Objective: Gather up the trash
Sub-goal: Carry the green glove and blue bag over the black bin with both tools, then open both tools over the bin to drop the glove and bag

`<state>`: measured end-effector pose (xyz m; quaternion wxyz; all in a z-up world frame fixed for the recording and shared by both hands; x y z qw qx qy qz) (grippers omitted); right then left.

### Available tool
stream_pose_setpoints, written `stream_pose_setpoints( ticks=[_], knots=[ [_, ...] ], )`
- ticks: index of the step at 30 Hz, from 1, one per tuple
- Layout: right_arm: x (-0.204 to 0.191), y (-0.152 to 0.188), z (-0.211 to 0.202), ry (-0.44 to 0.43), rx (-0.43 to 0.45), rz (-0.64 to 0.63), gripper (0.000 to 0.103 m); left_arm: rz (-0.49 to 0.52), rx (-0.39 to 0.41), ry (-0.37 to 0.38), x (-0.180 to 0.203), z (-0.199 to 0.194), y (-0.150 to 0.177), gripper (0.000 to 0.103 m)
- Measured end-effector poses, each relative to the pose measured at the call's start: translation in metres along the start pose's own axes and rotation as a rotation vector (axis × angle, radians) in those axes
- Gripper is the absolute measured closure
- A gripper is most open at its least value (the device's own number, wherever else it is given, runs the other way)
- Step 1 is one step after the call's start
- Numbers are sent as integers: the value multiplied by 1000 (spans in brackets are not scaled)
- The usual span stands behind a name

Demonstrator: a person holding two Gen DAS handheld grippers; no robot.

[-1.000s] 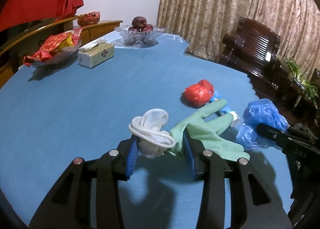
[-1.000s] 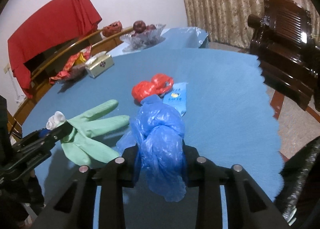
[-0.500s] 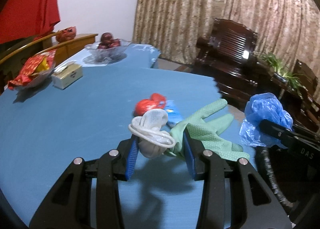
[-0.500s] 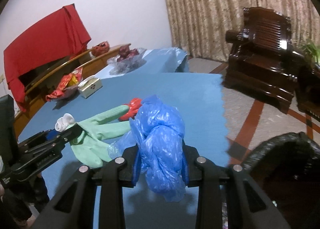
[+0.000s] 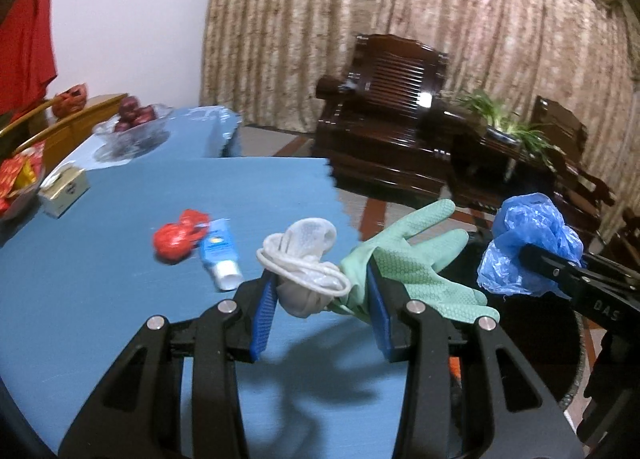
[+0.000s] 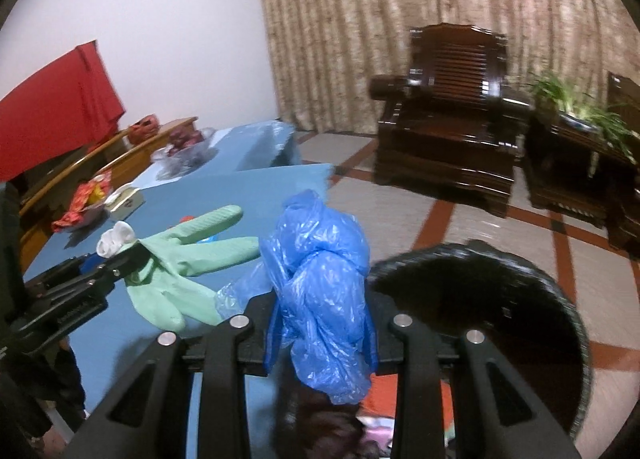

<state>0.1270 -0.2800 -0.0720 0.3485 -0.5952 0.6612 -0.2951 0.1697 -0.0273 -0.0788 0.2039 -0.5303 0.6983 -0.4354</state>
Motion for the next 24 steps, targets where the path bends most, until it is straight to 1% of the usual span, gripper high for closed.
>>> stream_pose_setpoints(
  ticks=[9, 15, 20, 24],
  knots=[
    [58, 13, -19, 119, 3, 58, 71, 77, -36, 87, 59, 26, 7, 63],
    [95, 27, -24, 194, -11, 106, 71, 113, -69, 131, 88, 49, 16, 63],
    [111, 35, -19, 222, -29, 132, 70, 126, -94, 166, 108, 67, 22, 63],
    [121, 42, -13, 233, -49, 149, 70, 124, -124, 194, 117, 80, 26, 61]
  ],
)
Point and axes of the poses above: each gripper's, at about its wrist camera, not at the fingertips, and z roughly the way its jaws point, x to its right, y to its underside, the point moved 1 cm from there along z, roughly the way its jaws point, and after that the axes turned 6 degrees about y, right-handed, at the moved point
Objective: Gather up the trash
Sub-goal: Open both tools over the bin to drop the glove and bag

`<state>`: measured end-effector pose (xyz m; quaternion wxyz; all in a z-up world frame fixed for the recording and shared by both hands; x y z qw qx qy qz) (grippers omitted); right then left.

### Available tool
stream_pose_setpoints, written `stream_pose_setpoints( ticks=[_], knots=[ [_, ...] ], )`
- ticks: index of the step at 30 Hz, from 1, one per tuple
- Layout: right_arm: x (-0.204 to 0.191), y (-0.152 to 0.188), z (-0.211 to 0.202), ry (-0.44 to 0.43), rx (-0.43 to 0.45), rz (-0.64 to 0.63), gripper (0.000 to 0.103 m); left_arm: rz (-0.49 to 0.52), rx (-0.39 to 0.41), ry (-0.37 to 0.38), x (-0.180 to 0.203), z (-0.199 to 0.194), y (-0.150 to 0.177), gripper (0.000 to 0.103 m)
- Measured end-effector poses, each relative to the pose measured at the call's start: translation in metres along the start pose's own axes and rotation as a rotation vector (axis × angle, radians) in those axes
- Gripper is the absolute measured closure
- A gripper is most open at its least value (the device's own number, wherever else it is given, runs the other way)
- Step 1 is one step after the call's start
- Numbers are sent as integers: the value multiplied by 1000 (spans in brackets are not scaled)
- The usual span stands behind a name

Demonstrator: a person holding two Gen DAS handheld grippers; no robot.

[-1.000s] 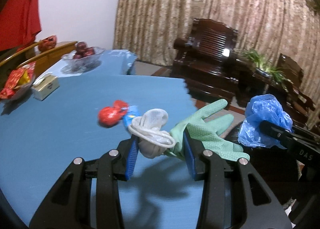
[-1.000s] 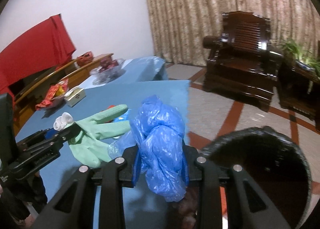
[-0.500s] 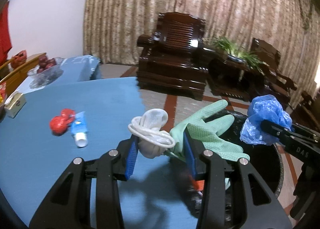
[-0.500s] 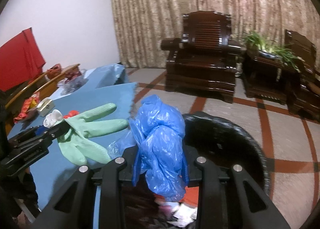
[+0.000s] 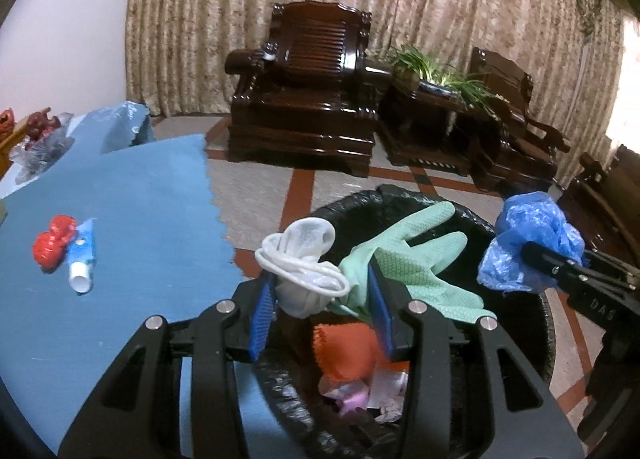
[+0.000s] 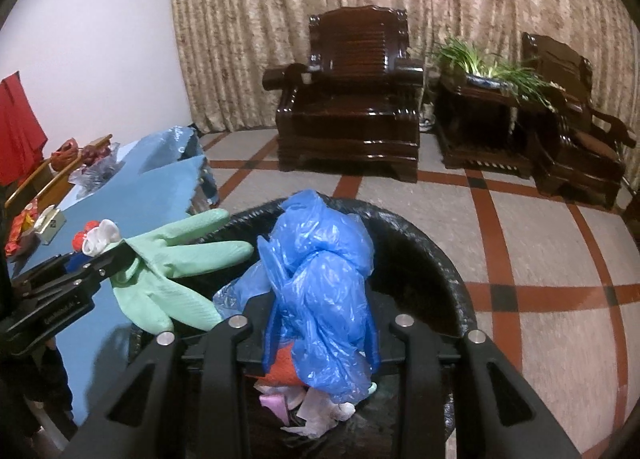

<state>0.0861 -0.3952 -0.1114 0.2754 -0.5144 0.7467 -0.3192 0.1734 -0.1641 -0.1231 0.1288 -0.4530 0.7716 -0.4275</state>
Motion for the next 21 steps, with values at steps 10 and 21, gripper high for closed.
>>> stream_pose_setpoints(
  ticks=[10, 21],
  knots=[
    [6, 10, 4, 43, -6, 6, 27, -10, 9, 33, -3, -1, 0, 29],
    [-14, 0, -9, 19, 26, -15, 6, -32, 63, -12, -20, -32, -10, 17]
  ],
)
Point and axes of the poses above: each gripper's, at about its wrist camera, not at the fingertips, and z roughly the way its jaws point, x to its right, y to its underside, the point moved 1 cm from there along z, roughly the way its jaws point, and after that the axes turned 6 degrees about y, right-handed, at the moved point
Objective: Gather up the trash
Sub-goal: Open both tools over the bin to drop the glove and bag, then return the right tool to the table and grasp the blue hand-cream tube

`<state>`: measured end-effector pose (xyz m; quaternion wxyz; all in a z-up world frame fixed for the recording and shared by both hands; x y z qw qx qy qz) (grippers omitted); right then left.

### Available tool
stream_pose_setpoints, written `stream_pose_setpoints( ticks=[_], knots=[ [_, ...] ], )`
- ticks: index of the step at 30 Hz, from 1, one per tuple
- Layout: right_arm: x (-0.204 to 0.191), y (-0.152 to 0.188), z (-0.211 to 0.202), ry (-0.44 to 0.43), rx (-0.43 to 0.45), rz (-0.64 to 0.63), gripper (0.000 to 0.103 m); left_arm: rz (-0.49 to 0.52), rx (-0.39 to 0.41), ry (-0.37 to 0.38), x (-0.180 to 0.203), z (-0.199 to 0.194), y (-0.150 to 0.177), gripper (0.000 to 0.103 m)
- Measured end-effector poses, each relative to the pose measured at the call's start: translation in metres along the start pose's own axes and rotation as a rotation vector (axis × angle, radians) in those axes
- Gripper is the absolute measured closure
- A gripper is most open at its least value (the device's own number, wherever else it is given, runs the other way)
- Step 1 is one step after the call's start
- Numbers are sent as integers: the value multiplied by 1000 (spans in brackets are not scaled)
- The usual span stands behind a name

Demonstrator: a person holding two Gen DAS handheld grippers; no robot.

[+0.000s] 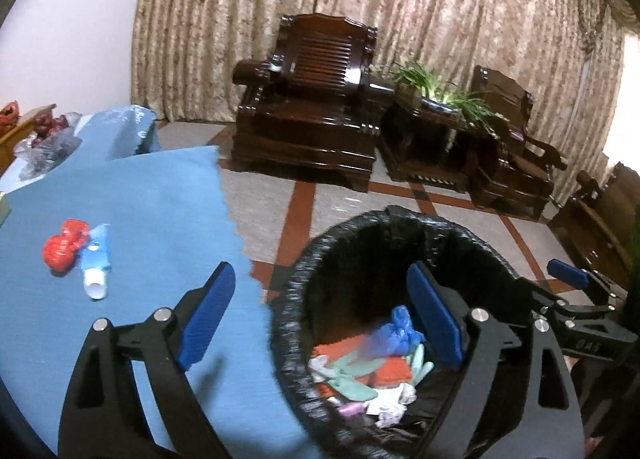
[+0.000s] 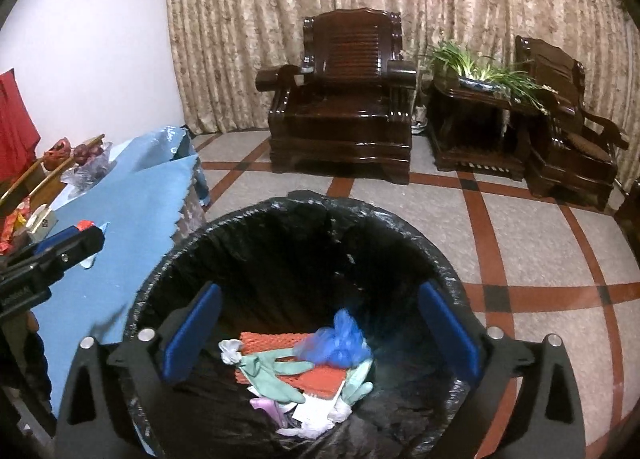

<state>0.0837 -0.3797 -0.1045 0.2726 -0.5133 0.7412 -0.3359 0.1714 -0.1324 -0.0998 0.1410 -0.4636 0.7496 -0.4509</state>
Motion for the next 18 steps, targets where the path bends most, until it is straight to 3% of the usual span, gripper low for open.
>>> stream_pose_setpoints(
  ticks=[8, 18],
  knots=[
    [-42, -8, -4, -74, 10, -44, 6, -68, 30, -127, -57, -38, 3, 12],
    [-126, -16, 5, -208, 3, -142, 6, -149, 53, -303, -138, -87, 16, 12]
  ],
)
Point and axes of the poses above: each gripper's, at about its wrist camera, not at the fingertips, and z roughly the way its jaws point, x to its right, y to its underside, the point moved 1 cm from there along z, roughly the way its jaws point, and after that the axes turned 6 degrees about y, right-handed, at the moved point
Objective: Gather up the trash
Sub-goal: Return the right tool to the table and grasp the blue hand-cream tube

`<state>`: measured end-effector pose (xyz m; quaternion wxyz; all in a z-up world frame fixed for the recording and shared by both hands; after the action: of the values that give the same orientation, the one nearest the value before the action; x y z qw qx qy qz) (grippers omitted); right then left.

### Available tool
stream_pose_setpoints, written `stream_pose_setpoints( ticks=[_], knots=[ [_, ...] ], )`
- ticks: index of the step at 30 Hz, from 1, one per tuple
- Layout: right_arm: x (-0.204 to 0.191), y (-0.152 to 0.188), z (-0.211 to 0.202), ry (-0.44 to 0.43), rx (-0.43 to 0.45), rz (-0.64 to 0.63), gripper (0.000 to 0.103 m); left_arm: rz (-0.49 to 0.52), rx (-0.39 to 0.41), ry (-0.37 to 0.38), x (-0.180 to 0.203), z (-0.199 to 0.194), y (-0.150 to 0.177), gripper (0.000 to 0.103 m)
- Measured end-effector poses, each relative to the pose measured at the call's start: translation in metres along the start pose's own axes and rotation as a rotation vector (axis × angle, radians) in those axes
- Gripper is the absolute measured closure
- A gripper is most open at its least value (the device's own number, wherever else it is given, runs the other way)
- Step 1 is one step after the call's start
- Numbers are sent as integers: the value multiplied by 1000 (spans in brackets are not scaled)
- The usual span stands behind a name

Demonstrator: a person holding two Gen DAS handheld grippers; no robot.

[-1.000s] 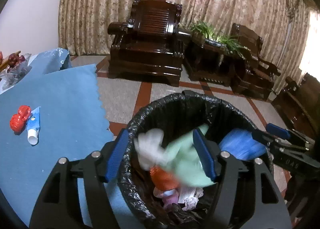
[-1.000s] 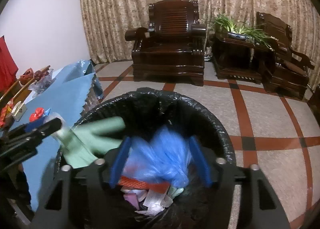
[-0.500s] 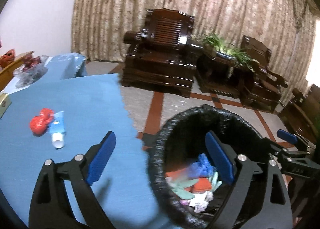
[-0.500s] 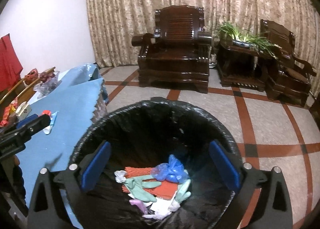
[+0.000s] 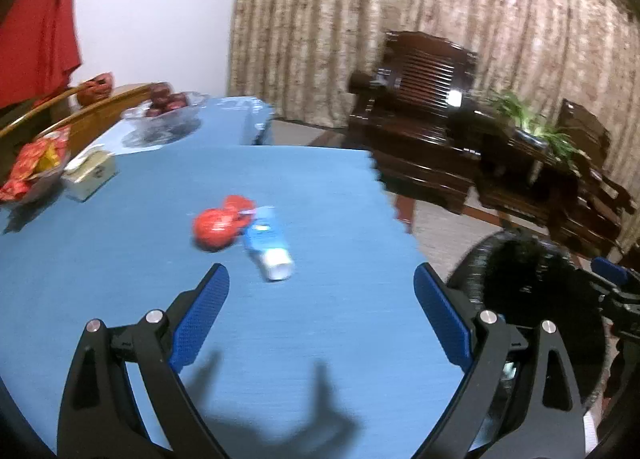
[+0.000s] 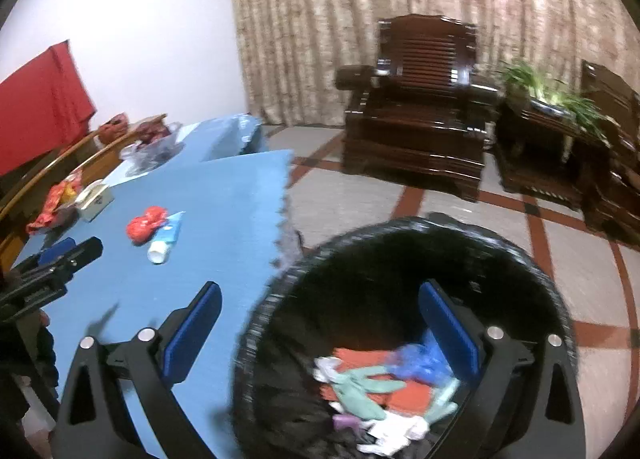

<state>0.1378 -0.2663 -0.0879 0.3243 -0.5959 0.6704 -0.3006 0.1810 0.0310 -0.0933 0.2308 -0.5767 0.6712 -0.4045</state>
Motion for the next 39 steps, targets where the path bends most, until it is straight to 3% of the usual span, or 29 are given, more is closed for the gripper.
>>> stream_pose_setpoints(
  ticks=[15, 25, 36, 39],
  knots=[
    [-118, -24, 63, -159, 2, -91, 6, -75, 7, -141, -101, 2, 2, 12],
    [-180, -14, 125, -187, -66, -153, 7, -115, -25, -189, -149, 21, 18, 12],
    [-222, 0, 183, -209, -187, -202, 31, -153, -43, -204, -175, 33, 24, 12],
    [-225, 3, 194, -219, -219, -198, 42, -158, -45, -202, -176, 35, 24, 12]
  ],
)
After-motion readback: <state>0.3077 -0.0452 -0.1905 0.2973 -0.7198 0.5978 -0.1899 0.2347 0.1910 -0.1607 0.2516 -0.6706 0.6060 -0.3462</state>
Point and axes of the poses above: each gripper's, at about its wrist camera, not at the fingertips, and z roughly the way its jaws point, x to its right, y to its underside, the point moved 1 cm from there along z, roughly the way its jaws point, and after that the axes turned 6 degrees about y, right-handed, at the moved point
